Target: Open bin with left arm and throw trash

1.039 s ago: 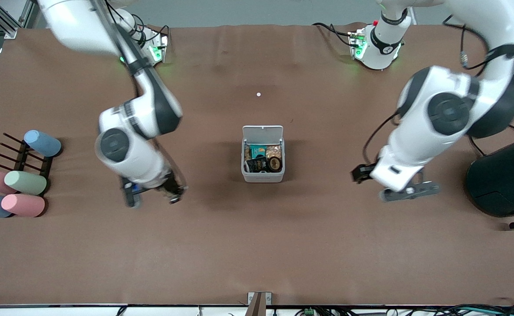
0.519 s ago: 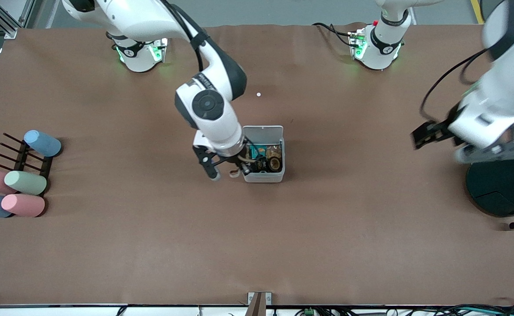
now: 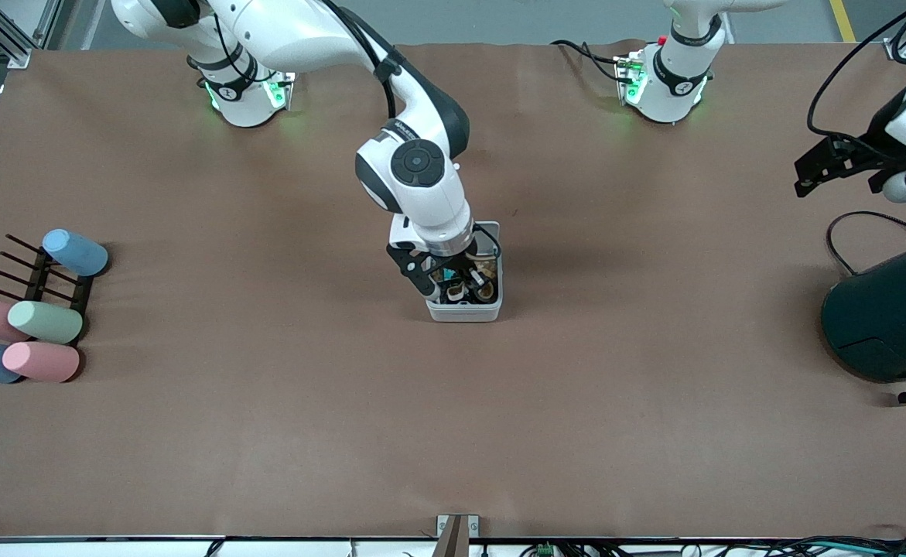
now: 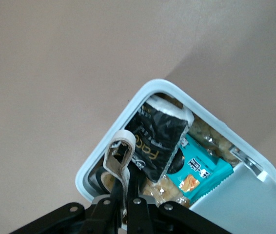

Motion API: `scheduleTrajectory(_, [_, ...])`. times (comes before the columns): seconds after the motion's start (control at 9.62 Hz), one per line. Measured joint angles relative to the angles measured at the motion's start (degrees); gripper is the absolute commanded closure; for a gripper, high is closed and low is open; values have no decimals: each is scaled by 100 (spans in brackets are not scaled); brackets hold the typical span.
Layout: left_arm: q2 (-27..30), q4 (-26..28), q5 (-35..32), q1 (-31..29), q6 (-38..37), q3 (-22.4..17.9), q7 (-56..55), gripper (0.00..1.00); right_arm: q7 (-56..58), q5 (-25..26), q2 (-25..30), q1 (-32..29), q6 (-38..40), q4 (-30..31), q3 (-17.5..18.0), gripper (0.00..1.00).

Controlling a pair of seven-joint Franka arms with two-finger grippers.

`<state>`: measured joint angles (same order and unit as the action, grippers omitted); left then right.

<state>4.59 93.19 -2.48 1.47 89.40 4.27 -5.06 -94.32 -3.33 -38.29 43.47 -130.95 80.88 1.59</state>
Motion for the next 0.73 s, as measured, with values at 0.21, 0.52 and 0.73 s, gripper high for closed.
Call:
scheduleTrajectory(0.21, [33,26,5,83,220,-218,103,0,108,0,-59,54,1,-1,0,83])
scheduleTrajectory(0.52, [41,-16,20,228,272,-494,155,0,172,0,-134,53,1,-1,-34,63])
scheduleTrajectory(0.73, [-41,-42,149,225,286,-503,154,0,181,0,-135,50,2,-2,-60,48])
